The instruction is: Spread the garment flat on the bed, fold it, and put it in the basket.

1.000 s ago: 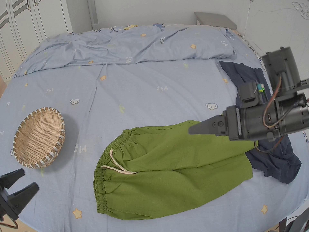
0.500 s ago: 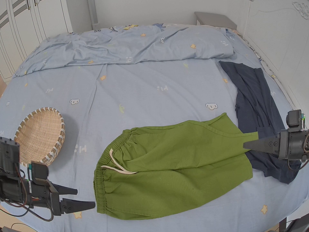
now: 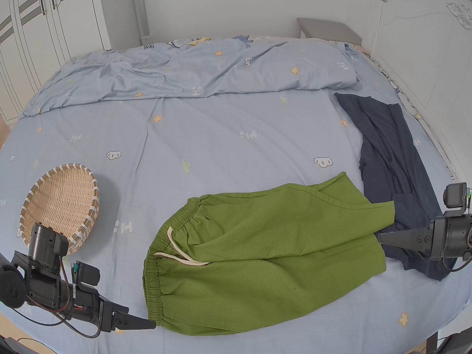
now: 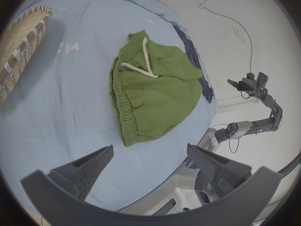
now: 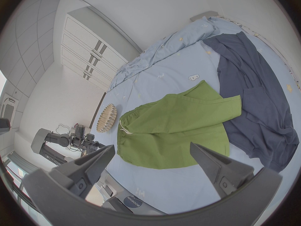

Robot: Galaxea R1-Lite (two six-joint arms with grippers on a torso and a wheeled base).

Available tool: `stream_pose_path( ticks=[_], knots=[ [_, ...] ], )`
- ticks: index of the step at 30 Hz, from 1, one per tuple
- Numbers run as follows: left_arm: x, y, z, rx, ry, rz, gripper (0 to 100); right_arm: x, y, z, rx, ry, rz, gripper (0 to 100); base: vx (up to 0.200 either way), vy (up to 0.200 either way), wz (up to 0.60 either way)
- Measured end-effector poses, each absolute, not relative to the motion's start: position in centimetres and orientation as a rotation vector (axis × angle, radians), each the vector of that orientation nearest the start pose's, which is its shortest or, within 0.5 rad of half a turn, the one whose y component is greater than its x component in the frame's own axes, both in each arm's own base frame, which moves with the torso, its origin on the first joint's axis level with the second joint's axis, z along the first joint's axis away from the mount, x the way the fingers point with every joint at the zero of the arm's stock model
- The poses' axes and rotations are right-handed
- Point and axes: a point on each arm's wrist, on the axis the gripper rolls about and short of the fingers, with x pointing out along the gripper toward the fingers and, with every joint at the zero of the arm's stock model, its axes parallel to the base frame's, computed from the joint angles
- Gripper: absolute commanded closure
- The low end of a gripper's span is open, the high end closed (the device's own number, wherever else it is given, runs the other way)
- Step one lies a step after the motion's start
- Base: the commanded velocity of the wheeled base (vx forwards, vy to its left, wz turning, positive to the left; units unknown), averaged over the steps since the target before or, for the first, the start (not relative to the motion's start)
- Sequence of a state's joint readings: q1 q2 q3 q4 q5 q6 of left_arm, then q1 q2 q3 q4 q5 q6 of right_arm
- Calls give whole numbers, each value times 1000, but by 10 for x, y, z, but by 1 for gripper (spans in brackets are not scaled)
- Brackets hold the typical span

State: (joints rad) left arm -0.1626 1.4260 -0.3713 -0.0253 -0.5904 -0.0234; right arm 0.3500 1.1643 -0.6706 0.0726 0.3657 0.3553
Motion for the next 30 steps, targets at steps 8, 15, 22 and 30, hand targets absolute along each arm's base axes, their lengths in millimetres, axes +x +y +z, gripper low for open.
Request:
stream_pose_path(
  ticks=[8,15,22,30],
  knots=[
    [180,-42,73,-261,1091,-661,0,144,61,203,336,690,587,0,0,0,0],
    [195,-48,51,-290,1137,-680,0,144,61,202,336,677,590,0,0,0,0],
    [203,-56,42,-325,1162,-690,0,144,61,201,337,673,589,0,0,0,0],
    [208,-57,38,-353,1171,-702,100,145,60,201,338,672,586,0,0,0,0]
  ],
)
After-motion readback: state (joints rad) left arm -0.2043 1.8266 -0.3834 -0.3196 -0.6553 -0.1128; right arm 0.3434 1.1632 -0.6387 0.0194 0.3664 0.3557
